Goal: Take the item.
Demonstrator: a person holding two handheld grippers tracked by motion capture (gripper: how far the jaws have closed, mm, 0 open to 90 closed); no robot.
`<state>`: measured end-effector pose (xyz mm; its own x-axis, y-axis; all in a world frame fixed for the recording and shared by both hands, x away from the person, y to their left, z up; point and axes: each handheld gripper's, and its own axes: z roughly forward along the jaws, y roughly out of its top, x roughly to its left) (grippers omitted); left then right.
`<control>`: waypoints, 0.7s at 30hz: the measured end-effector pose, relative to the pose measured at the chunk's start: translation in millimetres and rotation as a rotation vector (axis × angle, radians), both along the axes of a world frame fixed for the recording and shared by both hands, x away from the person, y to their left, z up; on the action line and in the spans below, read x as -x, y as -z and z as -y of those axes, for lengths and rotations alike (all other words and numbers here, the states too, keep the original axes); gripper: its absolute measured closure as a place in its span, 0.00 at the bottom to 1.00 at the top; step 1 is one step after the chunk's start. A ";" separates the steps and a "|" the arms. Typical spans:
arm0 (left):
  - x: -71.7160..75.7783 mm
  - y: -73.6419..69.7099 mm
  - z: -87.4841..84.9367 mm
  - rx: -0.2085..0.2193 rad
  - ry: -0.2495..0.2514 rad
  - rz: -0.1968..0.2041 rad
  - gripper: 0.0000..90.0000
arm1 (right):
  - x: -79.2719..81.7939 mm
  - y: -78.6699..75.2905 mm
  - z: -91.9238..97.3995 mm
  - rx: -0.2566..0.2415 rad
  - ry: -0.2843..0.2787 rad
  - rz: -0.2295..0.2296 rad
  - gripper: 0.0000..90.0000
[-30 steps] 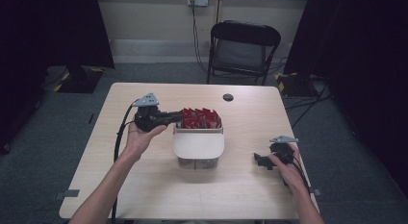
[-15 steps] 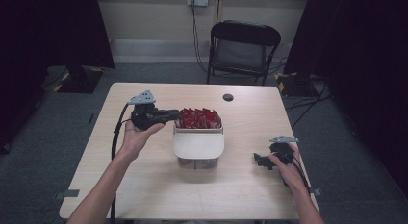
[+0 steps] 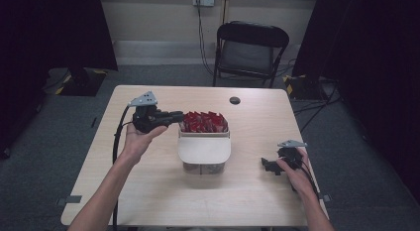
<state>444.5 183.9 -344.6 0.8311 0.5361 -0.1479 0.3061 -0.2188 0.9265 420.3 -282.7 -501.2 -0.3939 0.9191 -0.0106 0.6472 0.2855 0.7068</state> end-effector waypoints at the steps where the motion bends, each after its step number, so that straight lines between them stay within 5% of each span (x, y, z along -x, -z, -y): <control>1: 0.3 -0.2 -0.2 0.000 0.001 0.000 0.92 | -0.1 0.0 0.0 0.000 -0.001 0.000 0.00; 21: 2.6 -6.1 -3.6 0.015 -0.001 0.011 0.92 | -0.8 -0.2 -0.5 -0.001 -0.001 -0.003 0.00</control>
